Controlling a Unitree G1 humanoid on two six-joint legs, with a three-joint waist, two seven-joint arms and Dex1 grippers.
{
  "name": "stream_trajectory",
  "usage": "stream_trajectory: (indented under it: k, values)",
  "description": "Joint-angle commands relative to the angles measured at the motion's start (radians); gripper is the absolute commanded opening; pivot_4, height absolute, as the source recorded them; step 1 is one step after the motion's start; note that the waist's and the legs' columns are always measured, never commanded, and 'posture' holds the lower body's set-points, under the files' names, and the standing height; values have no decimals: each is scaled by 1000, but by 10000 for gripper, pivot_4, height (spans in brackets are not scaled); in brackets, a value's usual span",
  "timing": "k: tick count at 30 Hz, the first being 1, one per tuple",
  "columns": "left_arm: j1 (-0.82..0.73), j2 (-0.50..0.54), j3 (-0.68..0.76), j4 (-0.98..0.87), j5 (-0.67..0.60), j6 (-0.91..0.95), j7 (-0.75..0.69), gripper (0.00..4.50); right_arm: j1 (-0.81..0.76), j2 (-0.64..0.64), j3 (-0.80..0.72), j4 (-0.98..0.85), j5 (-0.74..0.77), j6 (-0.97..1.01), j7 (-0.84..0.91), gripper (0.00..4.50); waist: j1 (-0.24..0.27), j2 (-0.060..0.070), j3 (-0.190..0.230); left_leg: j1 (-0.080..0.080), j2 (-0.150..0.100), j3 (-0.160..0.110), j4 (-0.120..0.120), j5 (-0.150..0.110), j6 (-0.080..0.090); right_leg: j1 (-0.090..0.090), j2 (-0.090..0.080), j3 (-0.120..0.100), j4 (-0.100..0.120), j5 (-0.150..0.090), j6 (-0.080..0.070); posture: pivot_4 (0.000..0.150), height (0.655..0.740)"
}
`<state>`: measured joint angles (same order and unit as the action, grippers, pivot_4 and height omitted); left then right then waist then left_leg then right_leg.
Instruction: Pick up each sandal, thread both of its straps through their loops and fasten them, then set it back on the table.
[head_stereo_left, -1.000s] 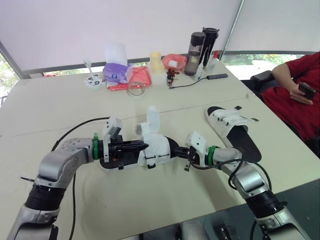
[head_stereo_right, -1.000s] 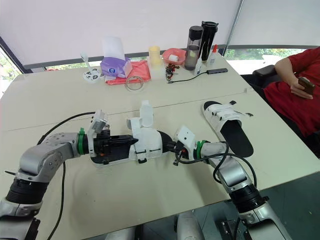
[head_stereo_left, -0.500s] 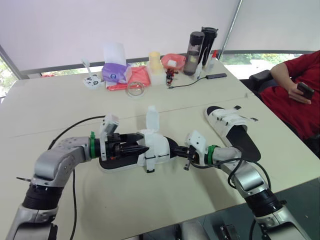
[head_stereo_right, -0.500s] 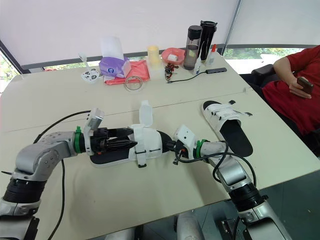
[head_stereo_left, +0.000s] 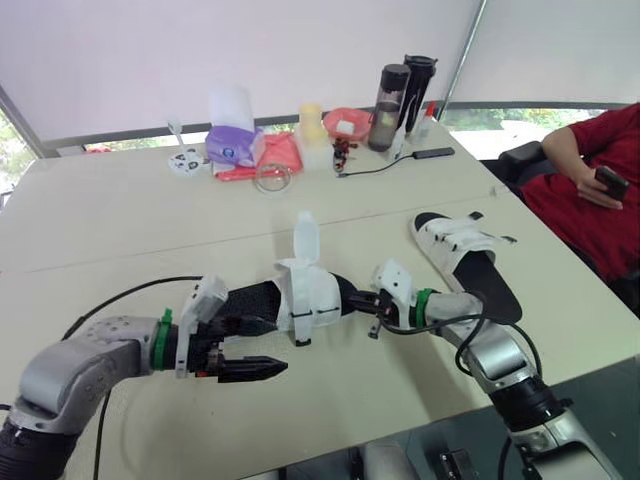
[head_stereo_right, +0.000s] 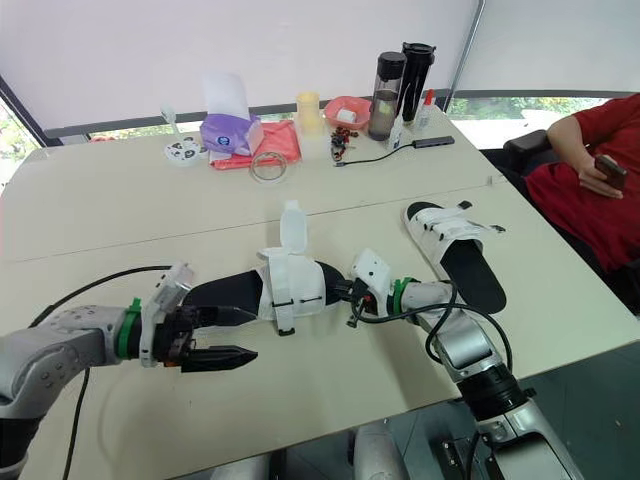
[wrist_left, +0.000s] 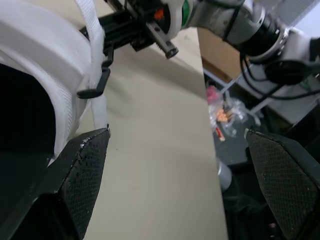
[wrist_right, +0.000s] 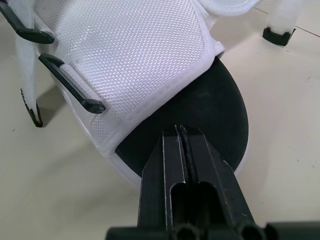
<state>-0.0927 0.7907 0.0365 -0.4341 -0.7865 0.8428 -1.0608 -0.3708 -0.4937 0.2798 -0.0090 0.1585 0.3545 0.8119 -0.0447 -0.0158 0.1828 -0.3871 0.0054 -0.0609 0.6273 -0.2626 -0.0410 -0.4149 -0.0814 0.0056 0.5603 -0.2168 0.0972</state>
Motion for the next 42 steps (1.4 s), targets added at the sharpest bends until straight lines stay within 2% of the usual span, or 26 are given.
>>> stream_trajectory:
  k: [1, 4, 6, 15, 18, 25, 26, 33, 39, 42]
  values:
    - [-3, -34, -42, 9, 62, -78, 17, 44754, 35, -15, 36, 109, -70, 39, -16, 0, 1, 0, 0, -2, 0, 1, 1, 0, 0, 0, -2, -2, 0, 1, -1, 1500, 7400]
    - [-15, -76, -80, 53, 113, -123, 40, 44754, 37, -18, 37, 107, -70, 41, -13, 0, 2, -3, -2, -2, 0, 6, 2, 0, 0, -2, -9, -8, 1, 7, -11, 1500, 7400]
    - [-29, -109, -113, 98, 164, -164, 56, 44754, 41, -20, 38, 101, -71, 43, -12, 0, 7, -3, -2, -3, -1, 8, 2, 2, 3, -5, -8, -9, 4, 9, -13, 1500, 7400]
    - [-86, -179, -187, 182, 240, -220, 57, 44754, 41, -22, 38, 103, -73, 44, -8, 0, 30, -5, -4, -1, -1, 9, 4, 2, 4, -12, -3, -11, 17, 9, -9, 1500, 7400]
    - [-96, -184, -185, 192, 243, -219, 50, 36533, 41, -20, 36, 104, -76, 45, -8, 0, 30, -4, -5, -1, 1, 9, 5, 2, 3, -12, -1, -12, 16, 9, -9, 1500, 7400]
    - [-94, -196, -184, 191, 250, -216, 55, 2553, 44, -14, 38, 108, -81, 44, -4, 0, 30, -6, -7, -1, 1, 9, 5, 2, 4, -10, -1, -12, 18, 9, -9, 1500, 7400]
    - [-92, -197, -186, 188, 251, -215, 54, 766, 43, -14, 39, 108, -82, 43, -3, 0, 31, -6, -7, -2, 1, 9, 5, 3, 4, -10, -1, -12, 19, 9, -9, 1500, 7400]
    - [-61, -152, -196, 144, 236, -191, 10, 766, 42, -19, 44, 116, -86, 40, 5, 0, 31, -6, -7, -1, 1, 8, 4, 3, 4, -11, 1, -12, 22, 9, -9, 1500, 7400]
    - [-5, -29, -182, 62, 179, -142, -97, 766, 42, -26, 50, 124, -88, 39, 17, 0, 30, -5, -7, -1, 2, 8, 4, 2, 4, -12, 1, -12, 22, 9, -9, 1500, 7400]
    - [15, 22, -162, 19, 105, -90, -147, 766, 40, -26, 54, 127, -88, 39, 22, 0, 29, -5, -7, -1, 2, 8, 4, 2, 4, -12, 1, -12, 22, 9, -9, 1500, 7400]
